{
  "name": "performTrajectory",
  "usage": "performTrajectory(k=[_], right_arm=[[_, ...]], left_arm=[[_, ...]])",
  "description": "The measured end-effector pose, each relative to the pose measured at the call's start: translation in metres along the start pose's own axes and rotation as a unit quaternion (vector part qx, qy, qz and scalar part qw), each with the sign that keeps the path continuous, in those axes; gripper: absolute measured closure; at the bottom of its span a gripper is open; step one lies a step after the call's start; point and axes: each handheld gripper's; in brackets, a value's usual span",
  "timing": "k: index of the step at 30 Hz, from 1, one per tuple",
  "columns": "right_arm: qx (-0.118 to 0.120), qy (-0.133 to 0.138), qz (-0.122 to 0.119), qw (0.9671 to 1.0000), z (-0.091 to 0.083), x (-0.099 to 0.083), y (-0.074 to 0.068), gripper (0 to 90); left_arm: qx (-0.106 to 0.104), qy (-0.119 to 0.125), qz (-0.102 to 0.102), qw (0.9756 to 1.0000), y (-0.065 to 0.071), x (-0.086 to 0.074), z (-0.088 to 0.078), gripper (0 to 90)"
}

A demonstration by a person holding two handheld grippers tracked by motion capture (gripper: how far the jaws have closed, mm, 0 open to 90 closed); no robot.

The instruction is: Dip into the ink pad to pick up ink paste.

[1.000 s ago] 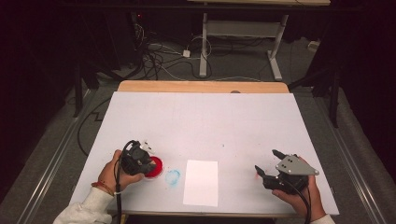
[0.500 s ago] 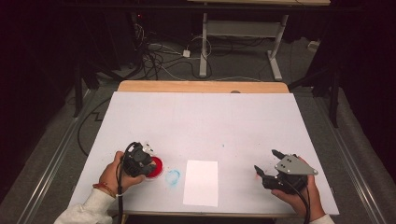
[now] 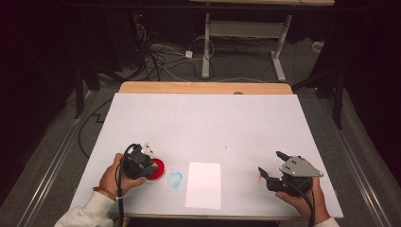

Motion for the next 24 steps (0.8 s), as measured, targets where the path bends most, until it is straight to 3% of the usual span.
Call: performTrajectory(k=[9, 17, 24], right_arm=[[-0.002, 0.002, -0.001, 1.0, -0.002, 0.0, 0.001, 22.9], [-0.002, 0.005, 0.001, 1.0, -0.002, 0.0, 0.001, 22.8], [0.001, 0.004, 0.0, 1.0, -0.002, 0.0, 0.0, 22.7]], left_arm=[[0.002, 0.042, -0.001, 0.9991, -0.001, -0.001, -0.016, 74.0], [0.013, 0.091, -0.007, 0.9958, -0.001, -0.004, -0.031, 74.0], [0.02, 0.102, -0.006, 0.9945, -0.002, -0.005, -0.034, 73.9]])
Point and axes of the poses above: each handheld gripper's, and its own axes: z roughly forward along the jaws, x roughly out of its top, y roughly to its right, and after that the axes turned 6 degrees about -z, right-handed
